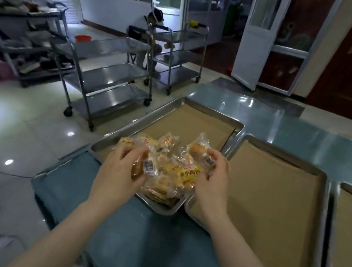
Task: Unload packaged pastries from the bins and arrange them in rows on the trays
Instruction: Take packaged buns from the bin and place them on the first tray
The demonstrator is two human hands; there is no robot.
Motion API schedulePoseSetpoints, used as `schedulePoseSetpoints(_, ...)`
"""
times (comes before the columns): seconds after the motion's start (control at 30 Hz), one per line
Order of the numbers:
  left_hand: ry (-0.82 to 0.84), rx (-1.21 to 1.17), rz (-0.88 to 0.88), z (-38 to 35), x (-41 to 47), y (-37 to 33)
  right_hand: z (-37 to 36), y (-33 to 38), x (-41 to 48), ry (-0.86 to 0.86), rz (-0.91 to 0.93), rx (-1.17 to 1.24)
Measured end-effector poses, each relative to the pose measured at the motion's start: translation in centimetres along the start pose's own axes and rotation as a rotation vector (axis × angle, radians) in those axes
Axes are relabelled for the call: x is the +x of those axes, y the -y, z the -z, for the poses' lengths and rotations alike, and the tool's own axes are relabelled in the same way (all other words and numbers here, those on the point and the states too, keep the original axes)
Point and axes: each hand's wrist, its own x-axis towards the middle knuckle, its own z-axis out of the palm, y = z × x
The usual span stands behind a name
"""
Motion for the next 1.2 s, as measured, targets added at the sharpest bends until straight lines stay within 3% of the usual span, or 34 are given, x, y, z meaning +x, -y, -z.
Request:
schedulePoseSetpoints(0.13,0.036,-0.002,0.078,-0.1,2.3,5.6,-5.5,-2.8,2.4,-0.039,-0.163,-0.001)
schedulePoseSetpoints(0.27,0.056,0.002,0.101,-0.7,4.2,9.7,-9.7,-4.1,3.1,-0.053,-0.166,-0.053)
schedulePoseSetpoints(0.4,0.102,-0.087,0.075,-2.5,6.0,12.6,-12.6,-6.3,2.3,0.156,-0.019,-0.469)
schedulePoseSetpoints(0.5,0.174,-0.177,0.066,-4.6,7.4,13.8,-13.4,-6.7,1.3,0.319,-0.072,-0.74)
schedulePoseSetpoints(0.57,0.272,-0.196,0.016,-6.0,7.4,14.1,-13.4,-6.6,0.2,0.351,-0.143,-0.778)
schedulePoseSetpoints(0.7,0.423,-0.136,-0.161,-8.7,6.9,14.9,-13.4,-6.5,-1.3,0.317,-0.265,-0.739)
schedulePoseSetpoints(0.9,0.606,0.046,-0.321,-11.6,6.5,16.7,-15.6,-6.8,-1.6,0.174,-0.346,-0.865)
schedulePoseSetpoints(1.13,0.678,0.223,-0.444,-12.5,11.3,18.4,-17.9,-7.7,3.2,0.127,-0.391,-1.101)
schedulePoseSetpoints(1.2,0.69,0.227,-0.473,-11.8,11.8,18.2,-17.7,-7.4,3.8,0.153,-0.361,-1.058)
